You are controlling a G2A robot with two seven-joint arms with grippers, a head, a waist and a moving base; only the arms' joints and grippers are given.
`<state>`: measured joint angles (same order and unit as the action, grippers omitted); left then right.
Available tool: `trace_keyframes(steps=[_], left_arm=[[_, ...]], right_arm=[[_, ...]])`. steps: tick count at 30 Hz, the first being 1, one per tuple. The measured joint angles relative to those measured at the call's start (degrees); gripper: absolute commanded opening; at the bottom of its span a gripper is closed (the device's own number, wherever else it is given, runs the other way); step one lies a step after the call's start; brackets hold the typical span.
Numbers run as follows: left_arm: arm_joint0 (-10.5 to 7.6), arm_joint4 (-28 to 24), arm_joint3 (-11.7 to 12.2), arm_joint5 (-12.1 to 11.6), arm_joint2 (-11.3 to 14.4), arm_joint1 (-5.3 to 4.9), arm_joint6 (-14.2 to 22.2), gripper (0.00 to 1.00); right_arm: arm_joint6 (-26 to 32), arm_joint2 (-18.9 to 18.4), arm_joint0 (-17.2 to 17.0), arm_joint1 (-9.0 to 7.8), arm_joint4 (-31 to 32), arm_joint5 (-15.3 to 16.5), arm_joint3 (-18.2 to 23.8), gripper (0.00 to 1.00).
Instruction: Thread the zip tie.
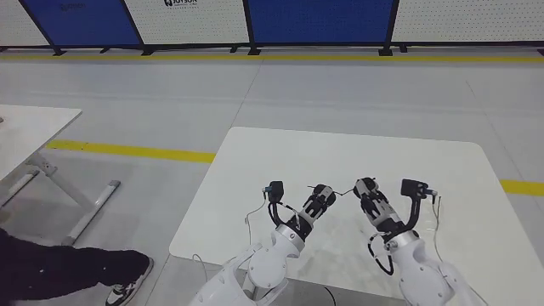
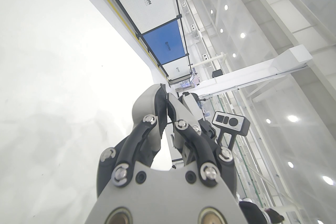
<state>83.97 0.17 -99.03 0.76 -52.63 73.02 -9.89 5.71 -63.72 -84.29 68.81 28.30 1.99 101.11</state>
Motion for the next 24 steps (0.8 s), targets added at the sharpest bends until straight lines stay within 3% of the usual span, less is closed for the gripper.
trace_keyframes(steps=[9, 24], left_arm=[[0.00, 0.00, 0.00, 0.00, 0.00, 0.00, 0.00, 0.00], [0.00, 0.00, 0.00, 0.00, 0.00, 0.00, 0.00, 0.00]], right_arm=[[-0.86, -1.08, -1.08, 0.09, 1.30, -1.28, 0.97, 0.00], [-2.54, -0.91, -1.96, 0.47, 0.89, -0.14, 1.45, 0.00]])
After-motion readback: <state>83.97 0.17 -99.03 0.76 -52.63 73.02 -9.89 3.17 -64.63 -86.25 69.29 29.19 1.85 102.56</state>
